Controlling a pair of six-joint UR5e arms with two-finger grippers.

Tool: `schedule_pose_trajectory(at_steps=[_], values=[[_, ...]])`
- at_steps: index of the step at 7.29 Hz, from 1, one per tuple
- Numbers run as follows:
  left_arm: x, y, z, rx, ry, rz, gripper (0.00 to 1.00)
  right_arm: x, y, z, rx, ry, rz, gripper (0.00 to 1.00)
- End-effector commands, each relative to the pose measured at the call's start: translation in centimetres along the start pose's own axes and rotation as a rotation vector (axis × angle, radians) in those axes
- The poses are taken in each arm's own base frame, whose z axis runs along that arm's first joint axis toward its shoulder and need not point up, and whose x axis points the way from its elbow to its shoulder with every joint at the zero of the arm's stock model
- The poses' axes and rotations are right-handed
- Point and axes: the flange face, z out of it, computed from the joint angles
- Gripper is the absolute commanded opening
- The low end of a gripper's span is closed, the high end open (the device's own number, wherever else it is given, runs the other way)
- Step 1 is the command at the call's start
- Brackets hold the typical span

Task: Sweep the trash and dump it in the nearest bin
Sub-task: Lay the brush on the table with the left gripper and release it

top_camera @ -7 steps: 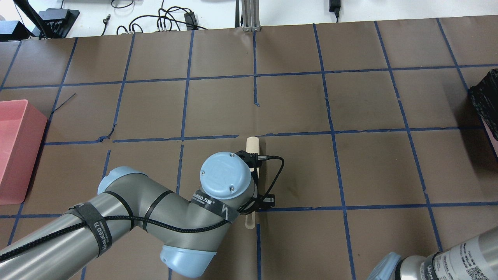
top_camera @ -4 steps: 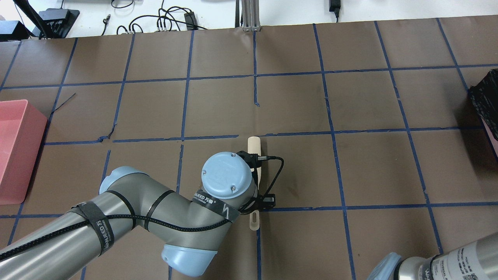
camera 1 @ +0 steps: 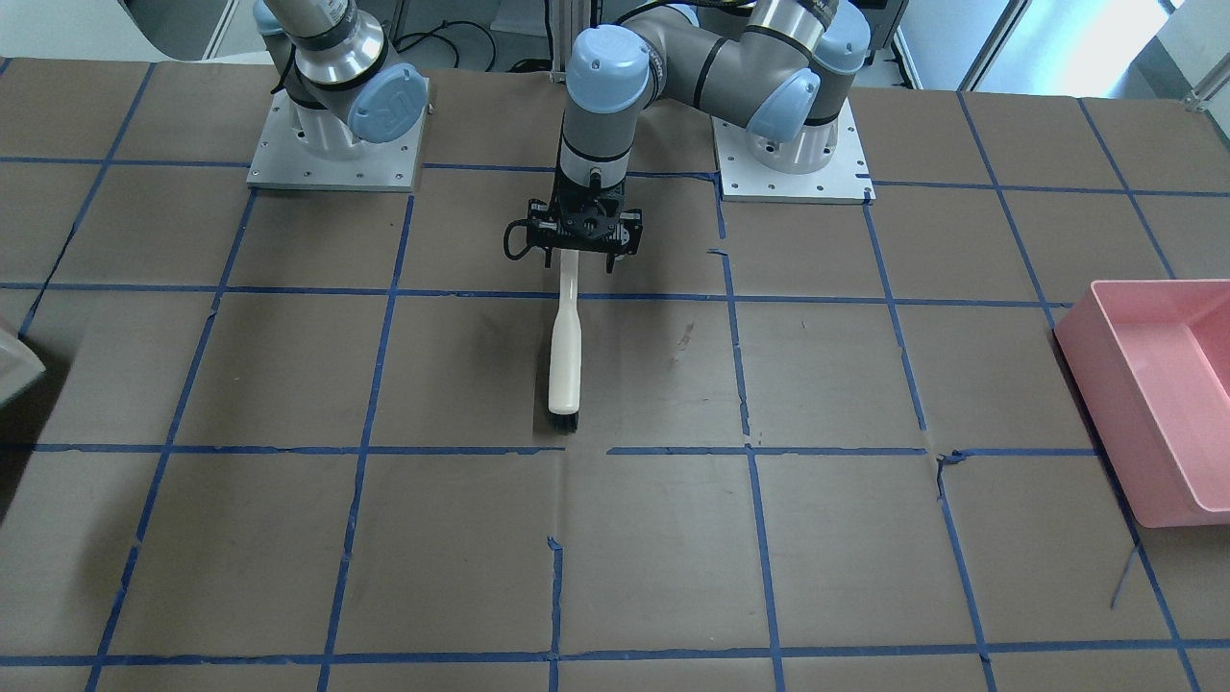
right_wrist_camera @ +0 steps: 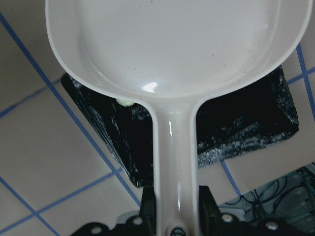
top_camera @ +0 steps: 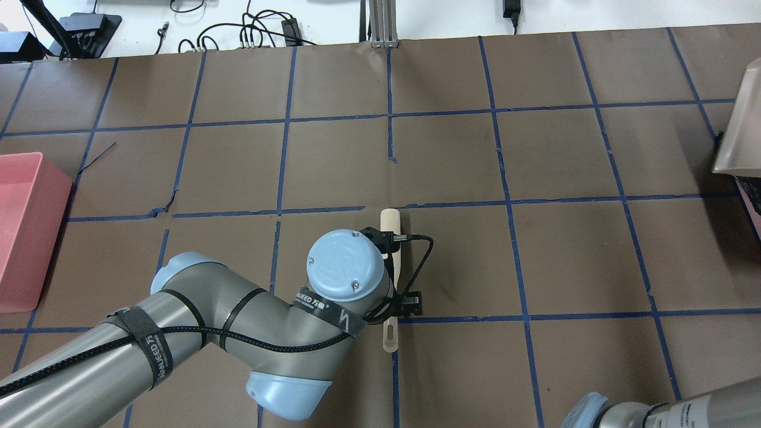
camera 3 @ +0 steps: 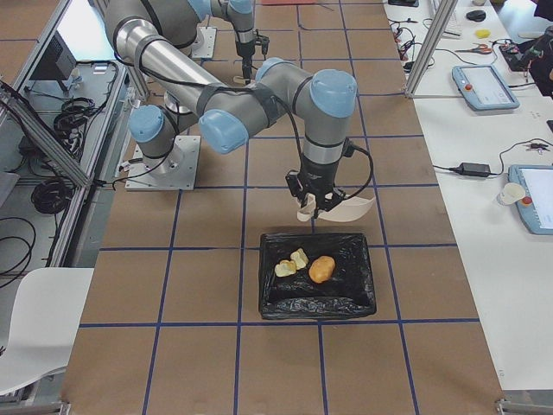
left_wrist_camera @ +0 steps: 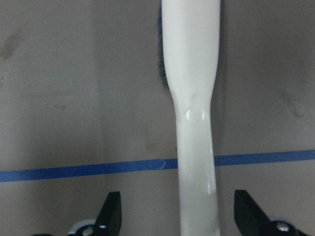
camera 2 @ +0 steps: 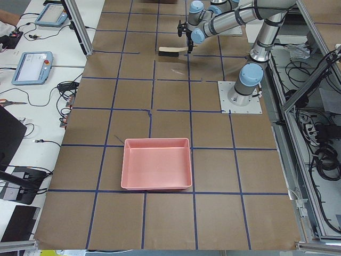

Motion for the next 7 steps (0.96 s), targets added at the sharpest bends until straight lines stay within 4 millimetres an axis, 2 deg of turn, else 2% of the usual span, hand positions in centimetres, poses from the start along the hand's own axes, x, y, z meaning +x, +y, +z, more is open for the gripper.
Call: schedule_pose_trajectory(at_steps=[1, 2, 3, 5, 6, 7], values=[[0.7, -2.2, -3.3, 0.042, 0.019, -0.01, 0.96, -3.5, -9.1, 2.8, 0.069, -0.069, 0.113, 0.0], [1.2, -3.6, -5.5, 0.037, 0.013, -0.016, 0.97, -4.5, -12.9, 2.7, 0.067, -0.078, 0.173, 0.0], [0.2, -6.1, -7.5, 0.022, -0.003, -0.048, 0.97, -5.6, -16.6, 2.2, 0.065, -0.077, 0.238, 0.0], [-3.7, -11.9, -12.1, 0.044, -0.005, -0.1, 0.99, -7.7, -22.5, 0.9, 0.129, -0.099, 0.494, 0.0], [-6.7, -14.0, -16.1, 0.046, -0.033, -0.11, 0.99, -9.2, -25.7, 0.4, 0.161, -0.127, 0.565, 0.0], [-9.9, -15.5, -19.1, 0.025, -0.057, -0.092, 0.99, -11.4, -29.1, -0.6, 0.21, -0.159, 0.586, 0.0]])
